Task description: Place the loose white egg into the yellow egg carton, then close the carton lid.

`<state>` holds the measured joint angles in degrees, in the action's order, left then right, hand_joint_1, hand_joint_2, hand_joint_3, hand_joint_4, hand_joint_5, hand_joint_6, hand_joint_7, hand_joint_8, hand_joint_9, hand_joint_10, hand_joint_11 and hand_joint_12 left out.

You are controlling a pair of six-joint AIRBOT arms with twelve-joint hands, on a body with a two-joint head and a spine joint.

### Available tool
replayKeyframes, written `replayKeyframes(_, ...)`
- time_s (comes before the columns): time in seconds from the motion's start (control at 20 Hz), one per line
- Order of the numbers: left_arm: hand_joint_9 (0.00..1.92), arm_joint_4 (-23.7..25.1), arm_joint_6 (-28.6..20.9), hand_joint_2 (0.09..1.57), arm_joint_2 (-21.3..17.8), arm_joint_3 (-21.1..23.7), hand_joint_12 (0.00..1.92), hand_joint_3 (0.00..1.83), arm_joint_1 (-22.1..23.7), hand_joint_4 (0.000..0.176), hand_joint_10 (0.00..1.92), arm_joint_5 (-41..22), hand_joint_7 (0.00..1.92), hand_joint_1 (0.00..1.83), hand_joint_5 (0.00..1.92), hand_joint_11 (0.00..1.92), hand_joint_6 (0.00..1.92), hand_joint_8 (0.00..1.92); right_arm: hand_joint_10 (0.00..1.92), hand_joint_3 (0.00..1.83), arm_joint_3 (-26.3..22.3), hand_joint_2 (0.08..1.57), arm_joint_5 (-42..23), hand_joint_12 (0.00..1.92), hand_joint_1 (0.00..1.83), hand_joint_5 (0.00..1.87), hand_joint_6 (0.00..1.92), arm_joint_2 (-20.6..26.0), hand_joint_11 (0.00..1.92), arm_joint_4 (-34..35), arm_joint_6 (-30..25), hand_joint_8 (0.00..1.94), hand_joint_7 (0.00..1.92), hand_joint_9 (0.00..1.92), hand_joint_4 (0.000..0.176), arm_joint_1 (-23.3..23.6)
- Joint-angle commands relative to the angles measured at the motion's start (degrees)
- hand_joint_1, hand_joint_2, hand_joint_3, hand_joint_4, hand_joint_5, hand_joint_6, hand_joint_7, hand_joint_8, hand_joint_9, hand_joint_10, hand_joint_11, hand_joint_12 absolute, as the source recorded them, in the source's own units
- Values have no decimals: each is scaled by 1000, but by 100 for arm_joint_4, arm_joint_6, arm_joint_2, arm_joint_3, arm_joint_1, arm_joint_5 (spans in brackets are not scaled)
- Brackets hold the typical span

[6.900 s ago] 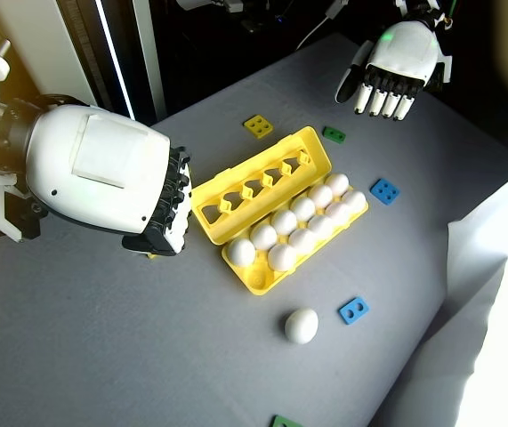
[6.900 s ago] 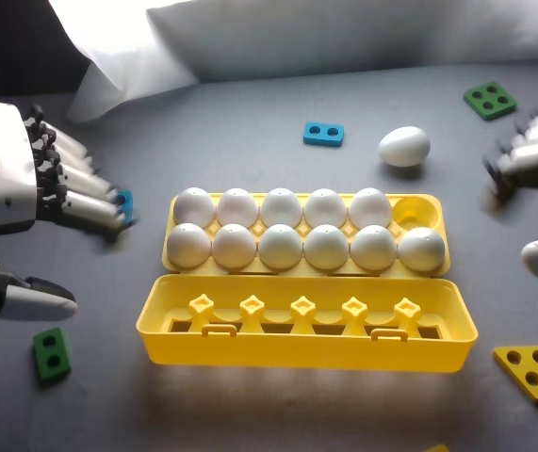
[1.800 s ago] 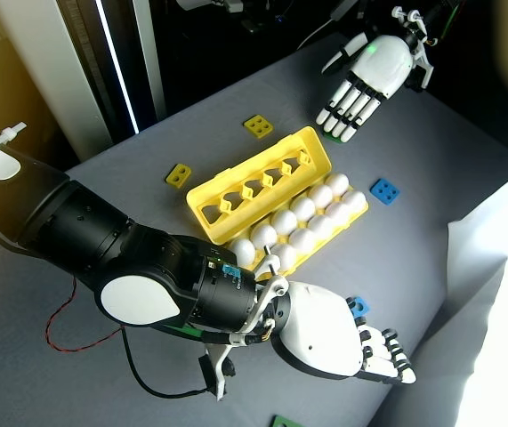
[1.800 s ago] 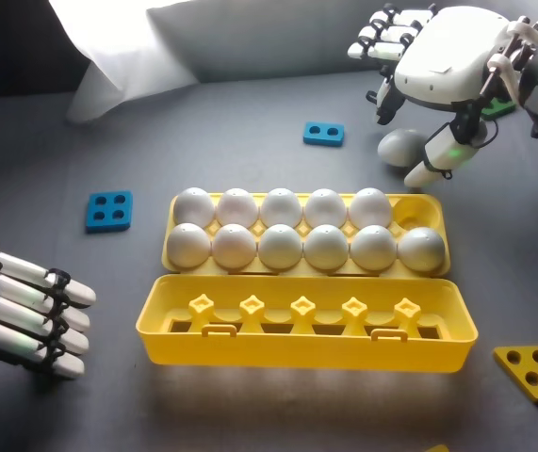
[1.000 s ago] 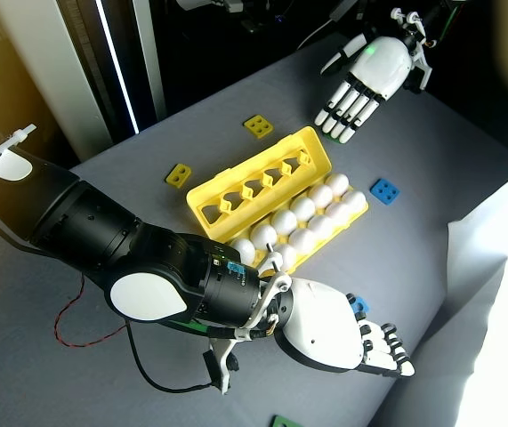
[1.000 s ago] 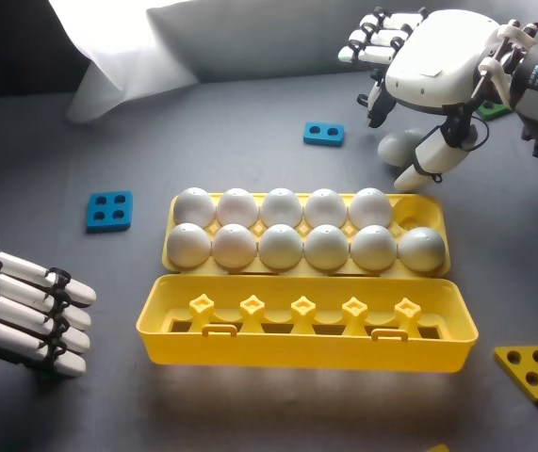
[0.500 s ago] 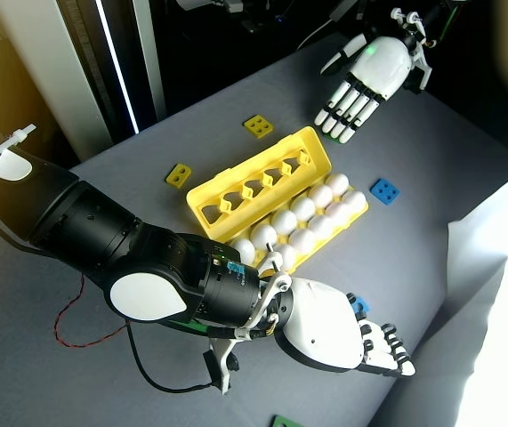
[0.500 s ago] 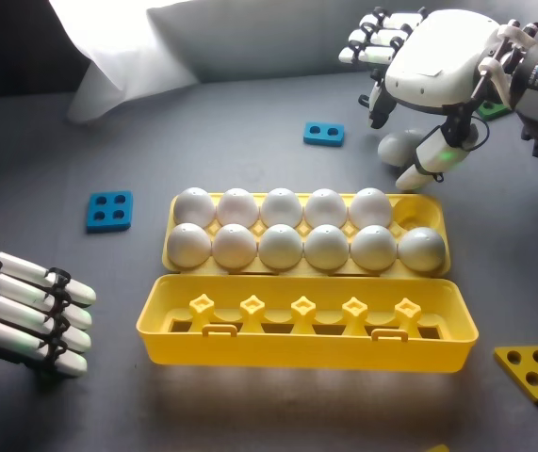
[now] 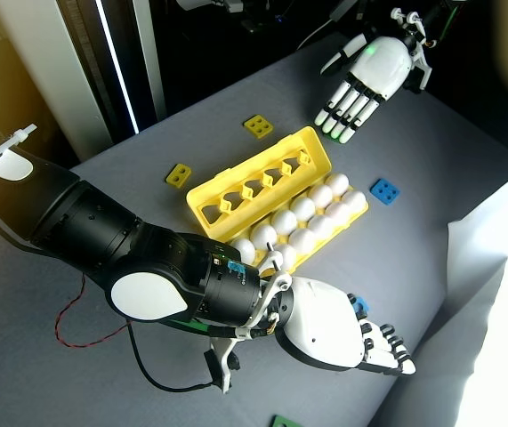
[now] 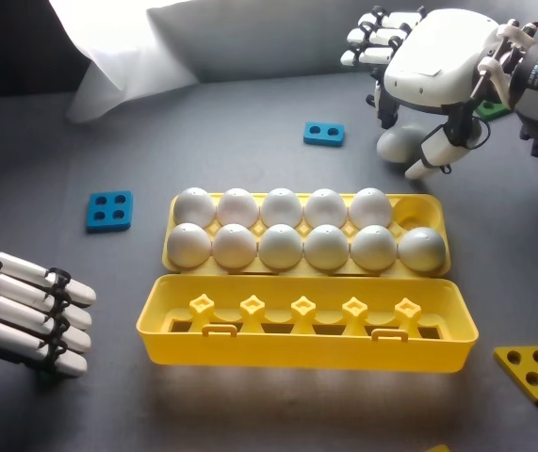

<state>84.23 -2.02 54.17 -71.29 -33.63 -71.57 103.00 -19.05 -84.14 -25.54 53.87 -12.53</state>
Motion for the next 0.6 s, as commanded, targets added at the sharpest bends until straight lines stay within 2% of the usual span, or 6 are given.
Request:
replayKeyframes(0.0, 68, -339, -37, 1284, -62, -9, 0, 1, 30, 0, 0, -299, 105, 0, 105, 0, 0, 0, 0, 14, 49, 850, -527, 0, 951, 1111, 26, 67, 0, 107, -11, 3, 194, 0, 102, 8)
replayKeyframes(0.05, 78, -339, -37, 1282, -62, -9, 0, 0, 31, 0, 5, -299, 115, 0, 114, 0, 5, 5, 0, 10, 49, 948, -527, 0, 1070, 1289, 275, 68, 0, 107, -11, 2, 238, 0, 161, 10)
replayKeyframes(0.1, 84, -339, -38, 1280, -62, -9, 0, 0, 33, 0, 8, -298, 120, 0, 120, 0, 7, 7, 0, 7, 49, 966, -527, 0, 1099, 1328, 327, 68, 0, 107, -11, 15, 278, 0, 173, 11)
replayKeyframes(0.25, 94, -339, -46, 1287, -66, 0, 0, 2, 38, 0, 0, -294, 133, 0, 126, 0, 0, 0, 0, 5, 49, 971, -527, 0, 1110, 1340, 339, 68, 0, 107, -11, 14, 284, 0, 176, 8)
replayKeyframes(0.35, 60, -339, -46, 1283, -75, 10, 0, 0, 38, 0, 0, -290, 102, 0, 116, 0, 1, 0, 7, 0, 47, 967, -527, 0, 1120, 1376, 284, 71, 0, 107, -11, 18, 364, 32, 176, 12)
replayKeyframes(0.55, 38, -339, -45, 1282, -93, 31, 0, 0, 38, 0, 0, -277, 80, 0, 81, 0, 0, 0, 2, 1, -2, 974, -500, 0, 1114, 1347, 338, 163, 0, 107, -73, 2, 334, 34, 176, 145)
